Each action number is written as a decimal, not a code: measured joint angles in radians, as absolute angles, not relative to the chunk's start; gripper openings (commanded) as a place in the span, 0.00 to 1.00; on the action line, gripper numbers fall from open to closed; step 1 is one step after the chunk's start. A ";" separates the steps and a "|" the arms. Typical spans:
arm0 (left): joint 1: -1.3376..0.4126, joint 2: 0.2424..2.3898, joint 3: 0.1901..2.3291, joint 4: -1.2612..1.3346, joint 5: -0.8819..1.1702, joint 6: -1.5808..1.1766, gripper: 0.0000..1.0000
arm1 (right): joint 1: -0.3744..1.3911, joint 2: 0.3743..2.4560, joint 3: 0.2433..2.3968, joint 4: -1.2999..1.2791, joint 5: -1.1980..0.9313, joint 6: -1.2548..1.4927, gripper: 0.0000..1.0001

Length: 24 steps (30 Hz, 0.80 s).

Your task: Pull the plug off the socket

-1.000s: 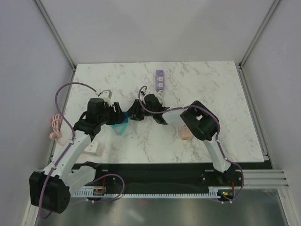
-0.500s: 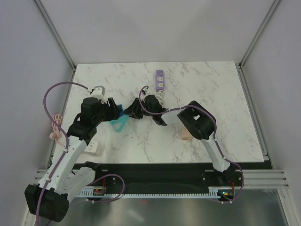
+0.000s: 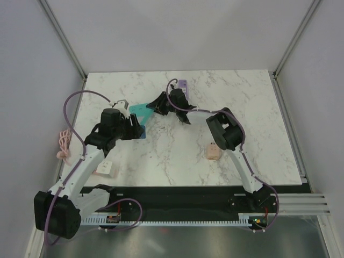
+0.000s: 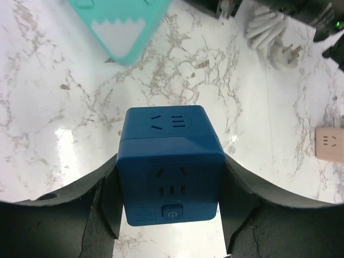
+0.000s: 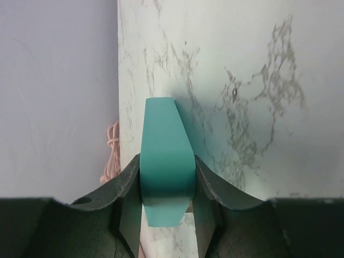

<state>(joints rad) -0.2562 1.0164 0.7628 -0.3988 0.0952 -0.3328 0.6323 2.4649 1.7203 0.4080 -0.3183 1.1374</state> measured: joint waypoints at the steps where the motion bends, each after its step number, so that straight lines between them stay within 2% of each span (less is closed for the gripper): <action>1: -0.258 1.031 0.766 -0.400 0.112 -0.333 0.02 | 0.626 2.472 1.739 0.396 -0.322 1.130 0.13; 3: -0.260 1.056 0.773 -0.403 0.141 -0.333 0.02 | 0.615 2.495 1.779 0.380 -0.336 1.122 0.16; 8: -0.264 1.082 0.773 -0.403 0.187 -0.333 0.02 | 0.614 2.545 1.872 0.345 -0.354 1.110 0.35; 9: -0.265 1.087 0.775 -0.403 0.194 -0.333 0.02 | 0.614 2.551 1.884 0.340 -0.355 1.108 0.44; 14: -0.270 1.121 0.783 -0.403 0.235 -0.332 0.02 | 0.618 2.554 1.897 0.282 -0.332 1.065 0.68; 15: -0.271 1.127 0.785 -0.404 0.242 -0.332 0.02 | 0.618 2.554 1.897 0.262 -0.329 1.050 0.79; 19: -0.273 1.152 0.789 -0.403 0.278 -0.332 0.02 | 0.618 2.537 1.901 0.225 -0.309 1.000 0.87; 20: -0.273 1.163 0.791 -0.403 0.290 -0.332 0.02 | 0.618 2.533 1.901 0.218 -0.306 0.988 0.95; 21: -0.273 1.175 0.793 -0.403 0.299 -0.332 0.02 | 0.618 2.527 1.901 0.208 -0.301 0.978 0.98; 24: -0.273 1.215 0.801 -0.410 0.318 -0.332 0.02 | 0.621 2.499 1.900 0.152 -0.271 0.929 0.98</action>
<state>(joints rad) -0.2726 1.2148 0.8005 -0.4095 0.3183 -0.3321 0.6212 2.4989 1.9003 0.1524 -0.2710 0.9295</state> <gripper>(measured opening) 0.666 0.979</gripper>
